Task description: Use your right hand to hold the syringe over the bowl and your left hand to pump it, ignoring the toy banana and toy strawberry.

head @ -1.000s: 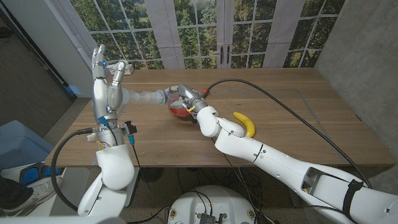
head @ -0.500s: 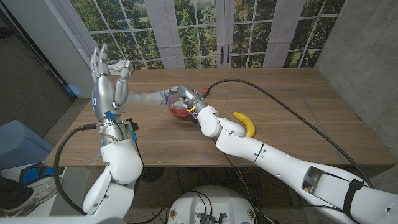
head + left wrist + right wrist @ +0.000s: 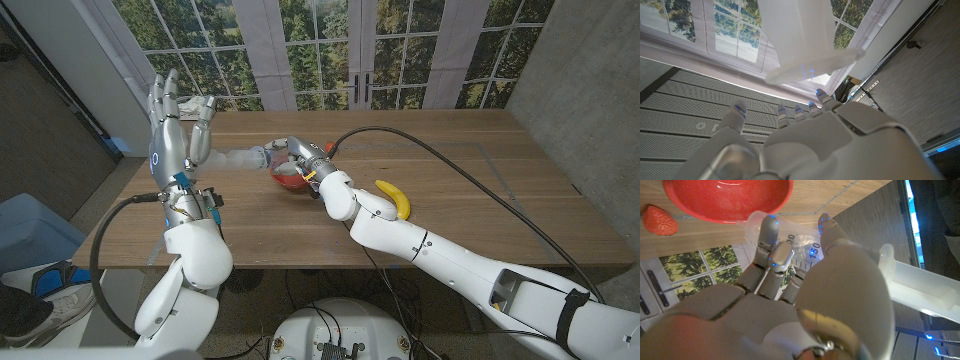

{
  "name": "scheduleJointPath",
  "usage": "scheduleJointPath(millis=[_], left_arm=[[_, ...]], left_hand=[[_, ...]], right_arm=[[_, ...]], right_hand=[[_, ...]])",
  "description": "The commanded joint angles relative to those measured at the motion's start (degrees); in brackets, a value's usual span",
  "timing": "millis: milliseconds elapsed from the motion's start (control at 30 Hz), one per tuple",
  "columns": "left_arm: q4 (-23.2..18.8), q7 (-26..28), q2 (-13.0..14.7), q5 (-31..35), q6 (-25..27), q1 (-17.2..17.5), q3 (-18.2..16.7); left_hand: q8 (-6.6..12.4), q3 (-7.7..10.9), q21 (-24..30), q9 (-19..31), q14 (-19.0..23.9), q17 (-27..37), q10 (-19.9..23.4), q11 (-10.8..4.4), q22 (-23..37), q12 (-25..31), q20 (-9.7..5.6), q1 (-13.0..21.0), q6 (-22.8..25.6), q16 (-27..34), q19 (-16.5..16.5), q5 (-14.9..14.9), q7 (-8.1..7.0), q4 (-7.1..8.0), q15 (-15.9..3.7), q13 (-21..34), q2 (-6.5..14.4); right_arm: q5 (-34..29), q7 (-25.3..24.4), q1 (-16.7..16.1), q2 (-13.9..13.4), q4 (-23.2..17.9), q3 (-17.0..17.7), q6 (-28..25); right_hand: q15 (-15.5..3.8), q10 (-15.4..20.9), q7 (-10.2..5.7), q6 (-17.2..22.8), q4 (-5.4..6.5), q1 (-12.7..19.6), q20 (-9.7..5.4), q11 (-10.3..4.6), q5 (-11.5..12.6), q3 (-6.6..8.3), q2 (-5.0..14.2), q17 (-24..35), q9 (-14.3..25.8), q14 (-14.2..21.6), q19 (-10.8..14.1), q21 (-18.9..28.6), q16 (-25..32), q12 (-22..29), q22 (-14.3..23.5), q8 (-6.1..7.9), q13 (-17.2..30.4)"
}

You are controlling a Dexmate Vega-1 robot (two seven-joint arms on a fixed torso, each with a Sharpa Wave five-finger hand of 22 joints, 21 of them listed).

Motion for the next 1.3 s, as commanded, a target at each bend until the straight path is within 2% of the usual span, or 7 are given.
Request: scheduleJointPath(millis=[33,267,800,867,900,1067,1300], left_arm=[[0.2,1.4,3.2,2.7,7.6,-2.4,3.2],[1.7,3.3,4.3,4.9,11.5,-4.6,5.1],[5.0,3.9,8.3,-0.4,10.6,-7.9,4.3],[6.1,4.5,9.6,-1.0,8.7,-8.1,4.1],[6.4,5.1,9.4,-1.1,8.7,-8.4,4.3],[6.6,4.4,10.1,-1.5,10.2,-9.2,4.7],[6.6,4.3,10.6,1.7,15.8,-10.8,7.1]], left_hand=[[-0.08,0.22,0.1,0.2,-0.5,0.1,-0.5,0.02,0.2,0.0,-0.72,0.5,0.0,0.0,-0.5,0.0,-0.35,-0.51,-4.13,0.1,0.0],[-0.04,0.19,0.1,0.2,-0.7,0.1,-0.5,0.01,0.2,0.0,-0.74,0.5,0.1,-0.1,-0.5,0.0,-0.28,-0.58,-4.37,0.1,0.1],[0.07,0.11,0.2,0.2,-0.9,0.1,-0.2,-0.05,0.2,0.2,-0.86,0.2,0.6,0.0,-0.5,0.0,-0.17,-0.63,-4.98,0.1,0.3],[0.09,0.09,0.1,0.2,-1.4,0.1,-0.2,0.03,0.2,0.2,-1.27,0.1,0.7,-0.2,-0.6,0.0,-0.12,-0.64,-5.49,0.1,0.3],[0.13,0.09,0.1,0.2,-1.7,0.1,-0.2,0.09,0.2,0.2,-1.64,0.1,0.8,-0.2,-0.7,0.0,-0.01,-0.65,-5.67,0.1,0.4],[0.25,0.06,0.1,0.2,-1.8,0.1,0.2,-0.03,0.2,0.4,-2.22,0.1,1.4,-0.2,-0.8,0.0,0.10,-0.71,-6.13,0.1,0.5],[0.16,0.04,0.1,0.2,-2.1,0.1,-0.1,-0.06,0.2,0.3,-2.26,0.1,1.3,-0.2,-1.0,0.0,0.13,-0.79,-6.21,0.1,0.7]], right_arm=[[0.1,1.4,-0.1,0.1,-0.4,0.2,-0.8],[-0.1,1.3,-0.2,-0.2,-0.9,0.1,-0.3],[0.2,1.9,-0.3,-0.9,-1.4,0.8,1.0],[0.2,1.9,-0.3,-0.9,-1.3,0.9,1.1],[0.1,2.0,-0.2,-1.0,-1.3,0.8,1.2],[0.1,1.9,-0.3,-1.1,-1.2,0.9,2.1],[0.3,2.3,-0.2,-1.1,-0.9,1.1,3.1]], right_hand=[[-1.86,22.0,17.38,17.9,-0.01,1.3,-4.57,9.21,-0.2,-0.07,1.91,0.1,0.2,0.3,-0.2,0.2,0.2,0.2,0.1,-0.19,0.1],[-1.86,22.2,17.45,18.0,-0.01,1.3,-4.59,9.28,-0.1,-0.13,1.92,0.1,0.2,0.2,0.0,0.2,0.2,0.1,0.1,-0.30,0.1],[-1.86,22.3,17.33,18.2,0.03,1.4,-4.61,9.13,-0.1,-0.36,1.93,0.1,0.3,0.2,-0.3,0.3,0.2,-0.1,0.4,-0.72,0.7],[-1.86,22.3,17.25,18.1,0.03,1.5,-4.62,9.19,-0.1,-0.39,1.92,0.1,0.3,0.1,-0.6,0.3,0.2,-0.2,0.6,-0.81,0.7],[-1.86,22.2,17.24,18.2,0.04,1.4,-4.63,9.14,-0.1,-0.41,1.91,0.1,0.3,0.1,-0.6,0.3,0.2,-0.2,0.6,-0.82,0.8],[-1.85,22.2,17.22,18.2,0.09,1.4,-4.63,9.13,-0.1,-0.49,1.90,0.1,0.3,0.1,-0.7,0.2,0.2,-0.3,0.6,-0.89,0.8],[-1.85,22.3,17.10,18.3,0.13,1.4,-4.75,8.94,-0.1,-0.59,1.90,0.1,0.4,-0.1,-0.9,0.2,0.1,-0.4,0.7,-1.02,1.0]])
